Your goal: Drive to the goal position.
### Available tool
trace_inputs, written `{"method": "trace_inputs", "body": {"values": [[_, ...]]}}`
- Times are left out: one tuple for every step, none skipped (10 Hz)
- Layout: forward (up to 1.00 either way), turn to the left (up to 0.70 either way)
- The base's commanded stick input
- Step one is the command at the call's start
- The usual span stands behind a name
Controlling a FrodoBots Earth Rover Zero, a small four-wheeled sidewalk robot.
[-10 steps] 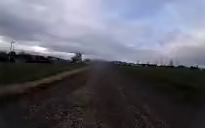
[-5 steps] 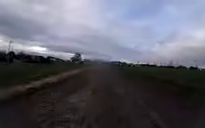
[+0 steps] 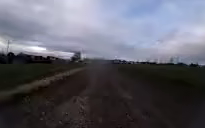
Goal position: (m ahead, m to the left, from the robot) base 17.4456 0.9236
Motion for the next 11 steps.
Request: {"method": "trace_inputs", "body": {"values": [[0.85,-0.22],[0.85,-0.03],[0.85,-0.01],[0.85,-0.08],[0.85,-0.03],[0.85,0.00],[0.85,0.00],[0.85,0.00],[0.85,0.00],[0.85,0.00],[0.85,0.00]]}}
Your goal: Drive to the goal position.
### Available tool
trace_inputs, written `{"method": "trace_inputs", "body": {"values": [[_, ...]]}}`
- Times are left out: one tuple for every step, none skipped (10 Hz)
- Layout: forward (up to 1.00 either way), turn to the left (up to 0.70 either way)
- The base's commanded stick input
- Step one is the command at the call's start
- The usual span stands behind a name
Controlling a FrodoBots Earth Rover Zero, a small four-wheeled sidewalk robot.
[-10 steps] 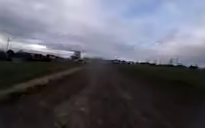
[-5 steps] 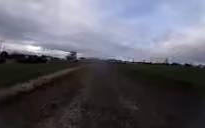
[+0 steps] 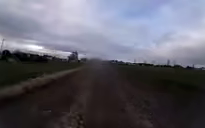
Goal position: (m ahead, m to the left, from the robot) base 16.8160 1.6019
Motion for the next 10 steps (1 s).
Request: {"method": "trace_inputs", "body": {"values": [[0.85,0.00],[0.85,0.00],[0.85,0.00],[0.85,-0.02],[0.85,-0.06],[0.85,-0.26],[0.85,-0.15],[0.85,-0.04],[0.85,-0.10],[0.85,-0.21]]}}
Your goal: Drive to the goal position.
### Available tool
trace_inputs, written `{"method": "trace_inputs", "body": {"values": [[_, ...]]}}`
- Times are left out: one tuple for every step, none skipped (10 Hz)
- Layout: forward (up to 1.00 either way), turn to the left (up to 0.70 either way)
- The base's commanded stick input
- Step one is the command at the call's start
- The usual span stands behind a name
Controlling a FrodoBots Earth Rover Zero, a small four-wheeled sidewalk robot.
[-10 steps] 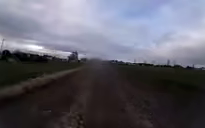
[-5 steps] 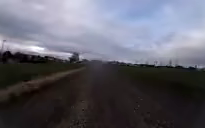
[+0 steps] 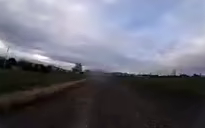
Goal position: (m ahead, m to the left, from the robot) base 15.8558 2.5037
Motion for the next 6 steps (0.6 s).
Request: {"method": "trace_inputs", "body": {"values": [[0.85,0.00],[0.85,0.00],[0.85,-0.28],[0.85,-0.16],[0.85,-0.04],[0.85,-0.29]]}}
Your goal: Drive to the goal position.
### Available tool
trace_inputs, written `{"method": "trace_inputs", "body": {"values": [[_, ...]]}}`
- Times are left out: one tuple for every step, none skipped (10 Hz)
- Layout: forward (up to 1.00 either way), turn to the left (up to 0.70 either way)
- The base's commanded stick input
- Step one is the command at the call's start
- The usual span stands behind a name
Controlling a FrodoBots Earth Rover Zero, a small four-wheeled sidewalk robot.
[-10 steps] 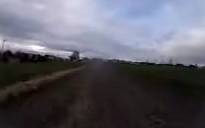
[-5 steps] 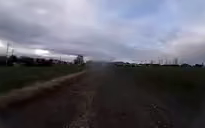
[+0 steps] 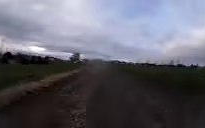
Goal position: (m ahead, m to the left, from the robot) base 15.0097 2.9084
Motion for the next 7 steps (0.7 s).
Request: {"method": "trace_inputs", "body": {"values": [[0.85,-0.29],[0.85,-0.03],[0.85,-0.12],[0.85,-0.21],[0.85,-0.01],[0.85,-0.13],[0.85,-0.25]]}}
